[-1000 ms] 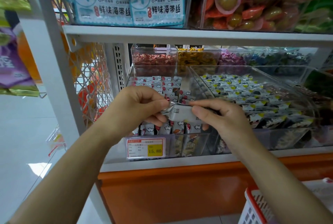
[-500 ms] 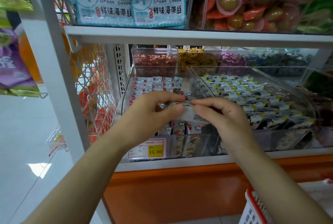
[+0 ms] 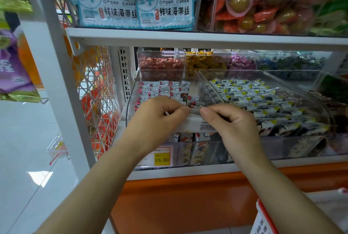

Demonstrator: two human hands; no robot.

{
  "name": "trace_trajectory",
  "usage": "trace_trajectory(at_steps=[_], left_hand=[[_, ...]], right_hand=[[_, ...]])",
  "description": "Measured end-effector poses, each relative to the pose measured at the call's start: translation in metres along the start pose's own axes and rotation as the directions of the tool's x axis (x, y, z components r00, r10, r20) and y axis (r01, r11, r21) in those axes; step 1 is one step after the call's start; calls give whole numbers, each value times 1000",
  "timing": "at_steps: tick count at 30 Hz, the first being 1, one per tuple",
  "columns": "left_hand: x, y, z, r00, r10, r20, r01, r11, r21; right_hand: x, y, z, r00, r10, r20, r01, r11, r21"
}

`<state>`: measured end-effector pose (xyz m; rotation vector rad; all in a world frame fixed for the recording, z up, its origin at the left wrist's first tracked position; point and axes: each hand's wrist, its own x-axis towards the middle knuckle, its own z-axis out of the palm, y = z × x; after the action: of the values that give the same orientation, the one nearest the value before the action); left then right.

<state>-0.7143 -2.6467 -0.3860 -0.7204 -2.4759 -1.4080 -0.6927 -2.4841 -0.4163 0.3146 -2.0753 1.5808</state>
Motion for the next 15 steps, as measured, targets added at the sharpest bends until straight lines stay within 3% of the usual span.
trace_trajectory(at_steps=[8, 15], left_hand=[[1, -7, -5, 999, 34, 16, -35, 999, 15], [3, -11, -11, 999, 41, 30, -40, 999, -16]], right_hand=[[10, 4, -12, 982, 122, 141, -148, 971, 188], [17, 5, -29, 940, 158, 303, -191, 978, 81]])
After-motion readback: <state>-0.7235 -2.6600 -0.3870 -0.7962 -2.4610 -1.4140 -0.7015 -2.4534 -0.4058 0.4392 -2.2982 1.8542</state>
